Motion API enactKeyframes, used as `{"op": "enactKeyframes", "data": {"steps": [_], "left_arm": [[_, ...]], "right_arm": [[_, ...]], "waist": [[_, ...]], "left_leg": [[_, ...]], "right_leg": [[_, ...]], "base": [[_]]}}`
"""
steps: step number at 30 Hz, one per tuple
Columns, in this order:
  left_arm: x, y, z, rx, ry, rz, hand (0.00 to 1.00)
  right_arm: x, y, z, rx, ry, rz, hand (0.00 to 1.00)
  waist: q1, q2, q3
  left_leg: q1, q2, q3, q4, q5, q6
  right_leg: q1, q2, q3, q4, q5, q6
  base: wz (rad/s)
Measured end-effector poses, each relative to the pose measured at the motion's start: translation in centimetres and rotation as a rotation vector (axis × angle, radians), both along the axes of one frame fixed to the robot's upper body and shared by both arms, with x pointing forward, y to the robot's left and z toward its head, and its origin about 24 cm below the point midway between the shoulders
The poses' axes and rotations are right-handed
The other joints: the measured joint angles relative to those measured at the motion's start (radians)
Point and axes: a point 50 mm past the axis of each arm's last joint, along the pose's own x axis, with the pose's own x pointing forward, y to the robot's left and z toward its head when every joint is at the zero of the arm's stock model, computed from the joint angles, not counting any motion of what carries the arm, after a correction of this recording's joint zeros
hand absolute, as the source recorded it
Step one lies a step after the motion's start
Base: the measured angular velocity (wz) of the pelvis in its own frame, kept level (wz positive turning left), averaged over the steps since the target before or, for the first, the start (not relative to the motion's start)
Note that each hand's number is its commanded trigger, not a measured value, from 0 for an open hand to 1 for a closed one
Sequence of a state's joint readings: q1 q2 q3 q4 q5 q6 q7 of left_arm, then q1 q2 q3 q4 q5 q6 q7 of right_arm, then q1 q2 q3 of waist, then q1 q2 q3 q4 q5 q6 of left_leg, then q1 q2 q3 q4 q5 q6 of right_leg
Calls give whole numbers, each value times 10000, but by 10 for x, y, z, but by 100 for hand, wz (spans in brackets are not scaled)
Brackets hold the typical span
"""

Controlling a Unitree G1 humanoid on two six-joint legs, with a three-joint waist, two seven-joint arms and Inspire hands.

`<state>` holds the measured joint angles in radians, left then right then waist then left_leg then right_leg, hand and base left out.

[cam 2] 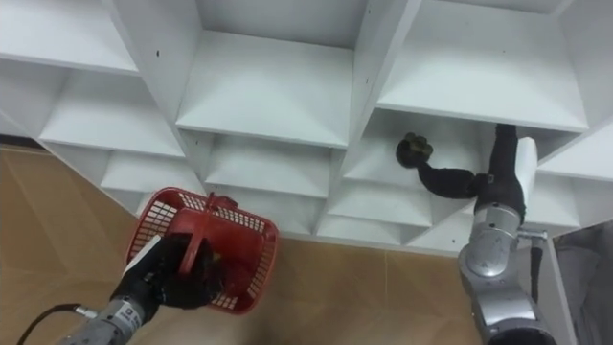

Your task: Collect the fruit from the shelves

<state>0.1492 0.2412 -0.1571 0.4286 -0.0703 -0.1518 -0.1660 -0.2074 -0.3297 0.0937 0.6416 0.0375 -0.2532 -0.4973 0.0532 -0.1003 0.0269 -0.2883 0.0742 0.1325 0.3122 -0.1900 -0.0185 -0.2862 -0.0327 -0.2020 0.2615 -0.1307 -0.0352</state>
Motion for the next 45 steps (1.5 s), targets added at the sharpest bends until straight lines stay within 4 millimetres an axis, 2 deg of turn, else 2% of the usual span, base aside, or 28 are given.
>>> {"op": "enactKeyframes", "data": {"steps": [7, 17, 28, 40, 45], "left_arm": [[9, -3, 4, -82, -256, -47, 100], [12, -3, 6, -71, -314, -67, 100], [19, -5, 8, -65, -435, -83, 100], [21, -7, 6, -75, -409, -10, 100], [19, -8, 1, -49, -171, 147, 100]], "right_arm": [[11, -10, 10, -112, -360, -709, 0], [13, -13, 7, -35, -152, -888, 0], [20, -15, 13, -195, -228, -885, 0], [23, -15, 18, -393, -359, -858, 0], [23, -12, 17, -857, -227, -584, 0]], "waist": [[158, 23, 41], [352, 46, 57], [418, 189, 147], [552, 205, 143], [573, 210, 142]], "left_leg": [[-846, -1, -60, 329, 24, 39], [-941, -3, -56, 335, 29, 47], [-961, -12, 75, 334, 40, 62], [-1053, -30, 189, 333, 46, 70], [-1069, -109, 190, 335, 82, 110]], "right_leg": [[-744, -91, -204, 299, -20, -42], [-834, -97, -189, 302, -23, -41], [-1009, -122, -47, 507, -61, -57], [-1307, -193, 47, 841, -128, -58], [-1325, -263, 32, 871, -158, -47]], "base": [[7], [0], [-3], [-2], [1]]}}
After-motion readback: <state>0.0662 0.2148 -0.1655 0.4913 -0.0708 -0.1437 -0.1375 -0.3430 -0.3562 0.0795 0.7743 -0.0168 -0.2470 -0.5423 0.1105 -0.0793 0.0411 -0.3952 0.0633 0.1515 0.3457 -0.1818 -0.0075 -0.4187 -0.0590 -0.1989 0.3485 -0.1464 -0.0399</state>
